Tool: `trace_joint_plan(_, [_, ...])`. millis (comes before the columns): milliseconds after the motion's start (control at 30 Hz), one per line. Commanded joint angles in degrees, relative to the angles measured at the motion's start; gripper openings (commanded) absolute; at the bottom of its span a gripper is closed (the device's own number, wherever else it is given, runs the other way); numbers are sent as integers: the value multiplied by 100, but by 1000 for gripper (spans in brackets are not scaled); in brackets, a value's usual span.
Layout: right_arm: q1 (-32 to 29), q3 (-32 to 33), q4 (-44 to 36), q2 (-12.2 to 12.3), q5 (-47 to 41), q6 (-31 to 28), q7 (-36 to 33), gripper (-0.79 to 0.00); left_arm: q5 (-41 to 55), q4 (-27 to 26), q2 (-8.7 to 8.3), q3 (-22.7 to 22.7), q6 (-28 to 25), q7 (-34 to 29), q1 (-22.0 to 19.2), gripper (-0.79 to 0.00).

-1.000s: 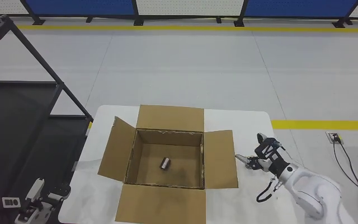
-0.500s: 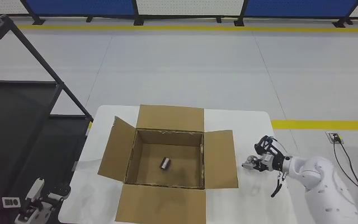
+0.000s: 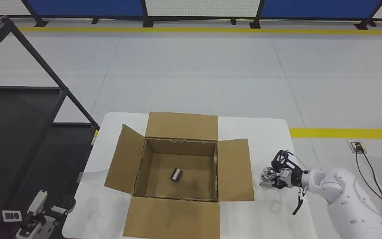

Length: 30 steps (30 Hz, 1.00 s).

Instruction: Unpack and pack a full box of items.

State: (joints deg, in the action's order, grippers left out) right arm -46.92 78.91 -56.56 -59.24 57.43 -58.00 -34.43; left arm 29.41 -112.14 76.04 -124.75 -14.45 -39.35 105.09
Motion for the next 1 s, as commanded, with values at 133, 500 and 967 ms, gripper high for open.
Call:
trace_joint_plan(133, [153, -132, 256, 38, -129, 70, -172, -271, 0, 0, 0, 0, 0, 0, 0, 0])
trace_joint_plan(500, [412, -405, 464, 14, -331, 639, -309, -613, 0, 0, 0, 0, 0, 0, 0, 0])
trace_joint_plan(967, [-592, 476, -1477, 222, -520, 1848, 1054, -785, 0, 0, 0, 0, 0, 0, 0, 0])
